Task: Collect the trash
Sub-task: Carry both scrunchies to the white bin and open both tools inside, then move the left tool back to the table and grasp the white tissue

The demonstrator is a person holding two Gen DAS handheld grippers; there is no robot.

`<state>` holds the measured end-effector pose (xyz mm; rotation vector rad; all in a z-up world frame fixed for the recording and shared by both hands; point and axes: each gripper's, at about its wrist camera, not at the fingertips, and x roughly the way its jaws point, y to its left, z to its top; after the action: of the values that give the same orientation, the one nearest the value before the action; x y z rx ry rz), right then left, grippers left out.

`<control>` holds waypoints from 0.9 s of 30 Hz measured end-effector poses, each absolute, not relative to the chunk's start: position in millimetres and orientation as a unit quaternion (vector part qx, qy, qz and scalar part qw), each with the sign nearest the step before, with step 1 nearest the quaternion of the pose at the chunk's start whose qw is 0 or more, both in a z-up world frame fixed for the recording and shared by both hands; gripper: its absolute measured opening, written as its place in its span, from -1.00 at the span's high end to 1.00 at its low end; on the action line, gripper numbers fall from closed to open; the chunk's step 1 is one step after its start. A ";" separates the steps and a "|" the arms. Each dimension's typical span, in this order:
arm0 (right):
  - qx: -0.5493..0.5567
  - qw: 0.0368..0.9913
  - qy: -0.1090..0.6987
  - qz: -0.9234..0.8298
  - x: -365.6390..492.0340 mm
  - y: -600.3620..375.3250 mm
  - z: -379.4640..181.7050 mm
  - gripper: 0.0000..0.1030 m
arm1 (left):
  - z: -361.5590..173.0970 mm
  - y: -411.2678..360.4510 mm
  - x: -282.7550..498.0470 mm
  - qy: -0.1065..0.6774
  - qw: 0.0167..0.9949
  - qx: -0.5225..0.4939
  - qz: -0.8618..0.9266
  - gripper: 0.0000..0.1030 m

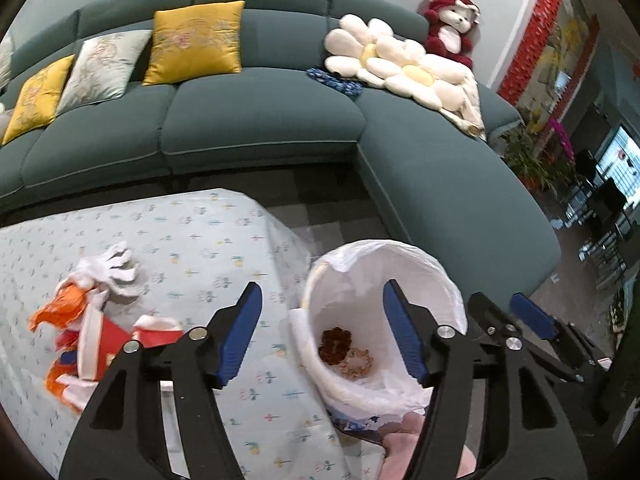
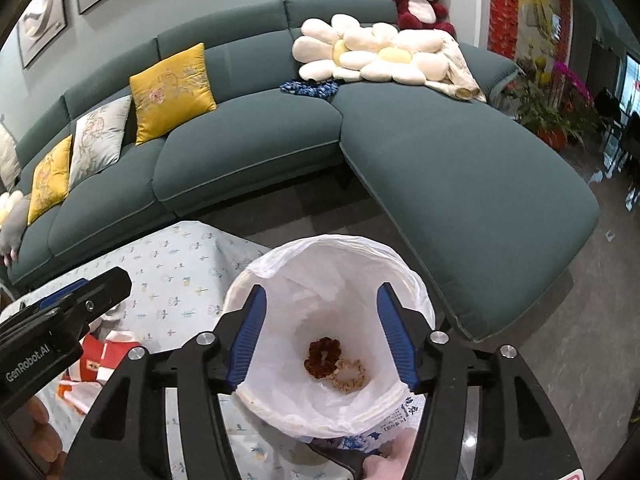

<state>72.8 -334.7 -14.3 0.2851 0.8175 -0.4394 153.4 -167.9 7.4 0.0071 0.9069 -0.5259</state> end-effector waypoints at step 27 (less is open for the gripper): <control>0.089 0.889 0.436 -0.106 79.9 -167.8 -31.1 -0.27 | -65.2 55.5 139.0 0.498 0.862 -0.081 -0.051 -0.52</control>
<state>79.9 -167.8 -31.1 0.1840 0.9062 -0.2205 139.0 55.5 -65.2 -0.1692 1.0456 -0.1062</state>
